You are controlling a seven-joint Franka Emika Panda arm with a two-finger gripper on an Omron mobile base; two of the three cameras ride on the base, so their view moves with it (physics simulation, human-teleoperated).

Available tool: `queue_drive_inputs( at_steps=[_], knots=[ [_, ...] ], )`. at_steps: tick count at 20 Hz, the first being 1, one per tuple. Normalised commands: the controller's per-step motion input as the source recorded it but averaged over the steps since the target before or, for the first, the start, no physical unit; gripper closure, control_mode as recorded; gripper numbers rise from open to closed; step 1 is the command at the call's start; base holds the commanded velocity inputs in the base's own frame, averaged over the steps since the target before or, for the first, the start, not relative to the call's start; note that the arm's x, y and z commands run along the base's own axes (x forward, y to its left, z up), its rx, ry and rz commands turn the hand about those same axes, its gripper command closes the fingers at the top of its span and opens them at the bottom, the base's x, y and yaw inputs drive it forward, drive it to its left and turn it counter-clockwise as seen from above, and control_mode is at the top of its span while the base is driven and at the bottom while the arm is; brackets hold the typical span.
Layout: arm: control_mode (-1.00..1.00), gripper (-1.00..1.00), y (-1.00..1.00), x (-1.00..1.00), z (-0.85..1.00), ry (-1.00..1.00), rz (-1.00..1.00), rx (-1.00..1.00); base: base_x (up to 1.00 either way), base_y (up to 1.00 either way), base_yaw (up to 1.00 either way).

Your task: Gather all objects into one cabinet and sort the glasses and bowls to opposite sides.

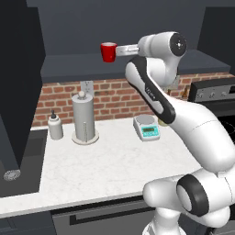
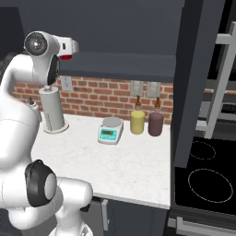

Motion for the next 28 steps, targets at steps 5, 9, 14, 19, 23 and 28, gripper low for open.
queue_drive_inputs(
  at_steps=[5,9,14,19,23,28],
  knots=[
    [-1.0,-1.0,0.11,0.24,0.0,0.01,0.0,0.0,0.0,0.0,0.0],
    [-1.0,-1.0,0.0,0.33,-0.02,0.0,0.0,0.0,0.0,0.0,0.0],
    [-1.0,-1.0,0.0,0.31,-0.08,0.0,0.0,0.0,0.0,0.0,0.0],
    [-1.0,-1.0,0.04,0.34,-0.24,0.03,0.0,0.0,0.0,0.0,0.0],
    [-1.0,-1.0,0.01,0.23,-0.04,0.01,0.0,0.0,0.0,0.0,0.0],
    [-1.0,-1.0,0.1,0.13,0.03,0.0,0.0,0.0,0.0,0.0,0.0]
  ],
)
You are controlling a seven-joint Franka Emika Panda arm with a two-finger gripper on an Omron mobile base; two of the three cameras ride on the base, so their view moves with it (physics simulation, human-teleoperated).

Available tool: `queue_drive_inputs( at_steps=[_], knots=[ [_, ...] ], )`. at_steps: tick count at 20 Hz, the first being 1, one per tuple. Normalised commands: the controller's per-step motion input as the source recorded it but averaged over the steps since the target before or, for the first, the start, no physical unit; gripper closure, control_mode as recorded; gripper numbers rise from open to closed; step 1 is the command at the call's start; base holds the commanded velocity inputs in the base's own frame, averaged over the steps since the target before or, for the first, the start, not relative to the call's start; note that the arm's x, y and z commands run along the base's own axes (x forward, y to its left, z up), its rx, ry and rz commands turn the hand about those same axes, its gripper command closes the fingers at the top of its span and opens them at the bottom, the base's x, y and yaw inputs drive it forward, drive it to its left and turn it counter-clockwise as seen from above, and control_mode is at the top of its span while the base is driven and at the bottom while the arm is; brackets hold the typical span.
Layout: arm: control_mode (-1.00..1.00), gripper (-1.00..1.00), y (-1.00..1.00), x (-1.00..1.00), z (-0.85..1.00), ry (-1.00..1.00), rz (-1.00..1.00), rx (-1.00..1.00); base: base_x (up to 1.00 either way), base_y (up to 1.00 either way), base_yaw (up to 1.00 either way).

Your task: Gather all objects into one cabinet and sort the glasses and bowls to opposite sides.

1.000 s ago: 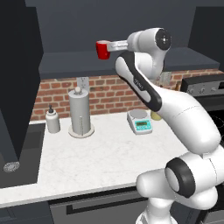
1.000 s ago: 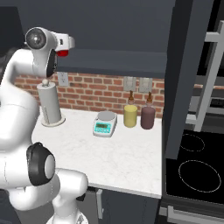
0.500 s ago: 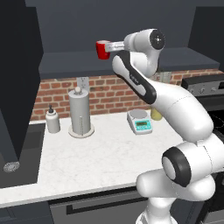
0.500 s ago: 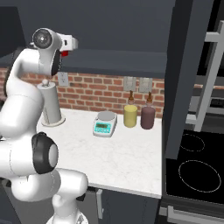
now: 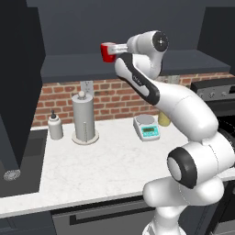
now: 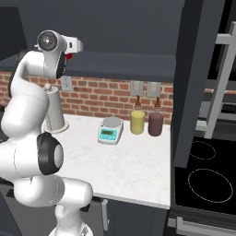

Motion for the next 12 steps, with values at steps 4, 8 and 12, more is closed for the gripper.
queue_drive_inputs(
  at_steps=[4,8,12],
  knots=[
    [-1.0,-1.0,0.22,0.18,-0.07,0.0,0.0,-0.01,0.0,0.0,0.0],
    [-1.0,-1.0,0.05,0.1,-0.01,0.0,0.0,0.0,0.0,0.0,0.0],
    [-1.0,-1.0,0.01,0.08,-0.06,0.0,0.0,0.0,0.0,0.0,0.0]
  ],
)
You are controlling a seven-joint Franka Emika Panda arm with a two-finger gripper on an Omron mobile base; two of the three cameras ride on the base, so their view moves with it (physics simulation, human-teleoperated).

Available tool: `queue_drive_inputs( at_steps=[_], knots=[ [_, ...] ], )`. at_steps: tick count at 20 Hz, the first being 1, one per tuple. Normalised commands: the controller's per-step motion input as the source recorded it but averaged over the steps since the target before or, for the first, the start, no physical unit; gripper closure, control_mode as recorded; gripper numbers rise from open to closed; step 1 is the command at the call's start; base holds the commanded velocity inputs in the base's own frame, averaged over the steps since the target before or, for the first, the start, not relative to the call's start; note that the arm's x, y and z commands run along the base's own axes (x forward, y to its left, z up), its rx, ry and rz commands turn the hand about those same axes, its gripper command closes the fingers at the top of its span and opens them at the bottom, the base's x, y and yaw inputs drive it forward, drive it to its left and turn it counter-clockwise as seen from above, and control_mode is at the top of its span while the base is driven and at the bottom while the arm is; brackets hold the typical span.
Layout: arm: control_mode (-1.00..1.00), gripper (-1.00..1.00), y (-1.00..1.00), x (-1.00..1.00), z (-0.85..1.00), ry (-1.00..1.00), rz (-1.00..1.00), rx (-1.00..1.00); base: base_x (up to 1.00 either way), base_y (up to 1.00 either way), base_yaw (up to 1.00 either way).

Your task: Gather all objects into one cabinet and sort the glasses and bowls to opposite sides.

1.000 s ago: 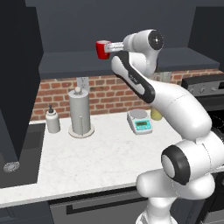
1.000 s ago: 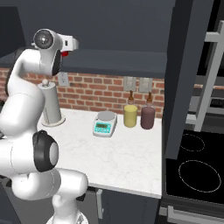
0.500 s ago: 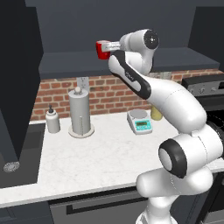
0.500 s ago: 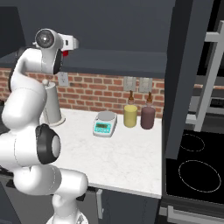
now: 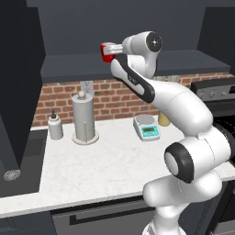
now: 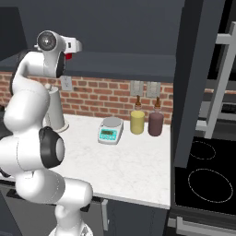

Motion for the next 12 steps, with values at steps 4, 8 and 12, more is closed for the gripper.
queue_drive_inputs(
  at_steps=[4,8,12],
  knots=[
    [-1.0,-1.0,0.01,0.12,-0.14,0.0,0.0,0.0,0.0,0.0,0.0],
    [-1.0,-1.0,0.06,0.15,-0.08,0.0,0.0,0.0,0.0,0.0,0.0],
    [-1.0,-1.0,0.11,0.15,-0.02,0.0,0.0,0.0,0.0,0.0,0.0]
  ],
)
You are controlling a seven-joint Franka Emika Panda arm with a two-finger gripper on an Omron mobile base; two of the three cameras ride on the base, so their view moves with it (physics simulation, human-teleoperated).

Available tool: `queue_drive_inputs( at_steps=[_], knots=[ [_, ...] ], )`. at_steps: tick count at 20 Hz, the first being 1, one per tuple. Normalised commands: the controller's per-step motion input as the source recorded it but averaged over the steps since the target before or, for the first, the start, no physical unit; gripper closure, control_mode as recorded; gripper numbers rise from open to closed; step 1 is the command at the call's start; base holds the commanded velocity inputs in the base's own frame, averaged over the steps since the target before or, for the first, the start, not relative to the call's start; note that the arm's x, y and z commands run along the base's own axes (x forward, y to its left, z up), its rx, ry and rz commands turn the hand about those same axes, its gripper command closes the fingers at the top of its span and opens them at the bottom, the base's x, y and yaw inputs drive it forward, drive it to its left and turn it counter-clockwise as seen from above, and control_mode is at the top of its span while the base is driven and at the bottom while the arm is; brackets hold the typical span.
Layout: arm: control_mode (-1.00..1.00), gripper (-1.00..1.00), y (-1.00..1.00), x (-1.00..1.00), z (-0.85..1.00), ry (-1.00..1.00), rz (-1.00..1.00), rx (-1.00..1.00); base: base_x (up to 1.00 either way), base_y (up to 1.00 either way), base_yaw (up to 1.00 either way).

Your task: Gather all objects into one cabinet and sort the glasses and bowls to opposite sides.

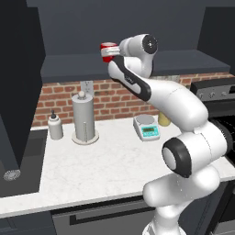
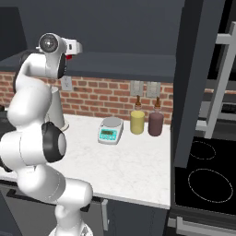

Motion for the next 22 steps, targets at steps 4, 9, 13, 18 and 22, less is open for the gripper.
queue_drive_inputs(
  at_steps=[4,9,13,18,22],
  knots=[
    [-1.0,-1.0,0.08,0.13,0.0,0.0,0.0,0.0,0.0,0.0,0.0],
    [-1.0,-1.0,0.03,0.18,-0.02,0.0,0.0,0.0,0.0,0.0,0.0],
    [-1.0,-1.0,0.03,0.25,-0.14,0.0,0.0,0.0,0.0,0.0,0.0],
    [-1.0,-1.0,0.1,0.1,-0.2,0.0,0.0,-0.01,0.0,0.0,0.0],
    [-1.0,1.0,0.08,-0.08,-0.04,-0.02,0.0,0.0,0.0,0.0,0.0]
  ],
)
